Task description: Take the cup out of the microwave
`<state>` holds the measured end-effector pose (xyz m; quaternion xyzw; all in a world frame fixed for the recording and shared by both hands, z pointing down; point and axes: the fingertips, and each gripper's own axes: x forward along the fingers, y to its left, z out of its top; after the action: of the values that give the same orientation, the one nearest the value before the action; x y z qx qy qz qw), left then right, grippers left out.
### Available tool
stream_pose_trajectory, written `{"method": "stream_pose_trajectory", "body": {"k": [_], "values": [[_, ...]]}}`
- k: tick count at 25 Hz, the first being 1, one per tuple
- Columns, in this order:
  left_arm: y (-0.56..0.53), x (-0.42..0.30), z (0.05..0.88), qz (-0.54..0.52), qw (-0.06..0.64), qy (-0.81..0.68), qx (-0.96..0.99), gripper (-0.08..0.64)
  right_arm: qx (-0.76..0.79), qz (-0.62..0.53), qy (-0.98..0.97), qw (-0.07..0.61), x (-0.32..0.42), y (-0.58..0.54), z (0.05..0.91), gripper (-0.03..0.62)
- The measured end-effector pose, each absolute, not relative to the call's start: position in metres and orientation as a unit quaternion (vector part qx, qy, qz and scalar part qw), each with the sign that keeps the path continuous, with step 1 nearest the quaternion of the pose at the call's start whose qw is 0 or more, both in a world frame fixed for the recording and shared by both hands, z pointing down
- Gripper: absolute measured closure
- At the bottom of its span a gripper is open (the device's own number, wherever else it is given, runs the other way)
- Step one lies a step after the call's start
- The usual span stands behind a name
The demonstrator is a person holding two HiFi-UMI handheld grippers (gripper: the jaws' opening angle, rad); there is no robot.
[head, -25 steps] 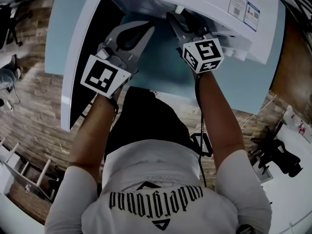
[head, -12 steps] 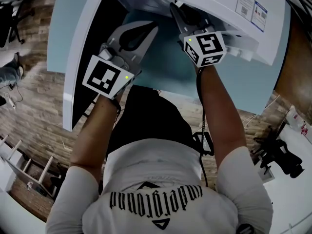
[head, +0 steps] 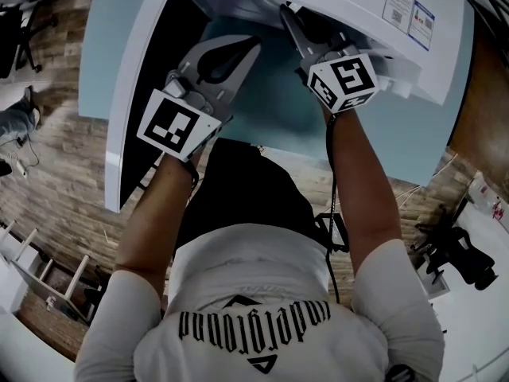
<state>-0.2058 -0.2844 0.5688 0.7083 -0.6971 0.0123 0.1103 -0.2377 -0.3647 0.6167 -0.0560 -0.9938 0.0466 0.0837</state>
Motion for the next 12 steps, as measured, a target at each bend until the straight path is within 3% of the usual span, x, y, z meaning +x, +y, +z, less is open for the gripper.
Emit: {"method": "stream_pose_trajectory", "body": {"k": [12], "values": [[-0.282, -0.200, 0.548, 0.019, 0.095, -0.697, 0.710, 0.509, -0.056, 0.058, -0.993, 0.087, -0.199, -0.341, 0.602, 0.545]]}}
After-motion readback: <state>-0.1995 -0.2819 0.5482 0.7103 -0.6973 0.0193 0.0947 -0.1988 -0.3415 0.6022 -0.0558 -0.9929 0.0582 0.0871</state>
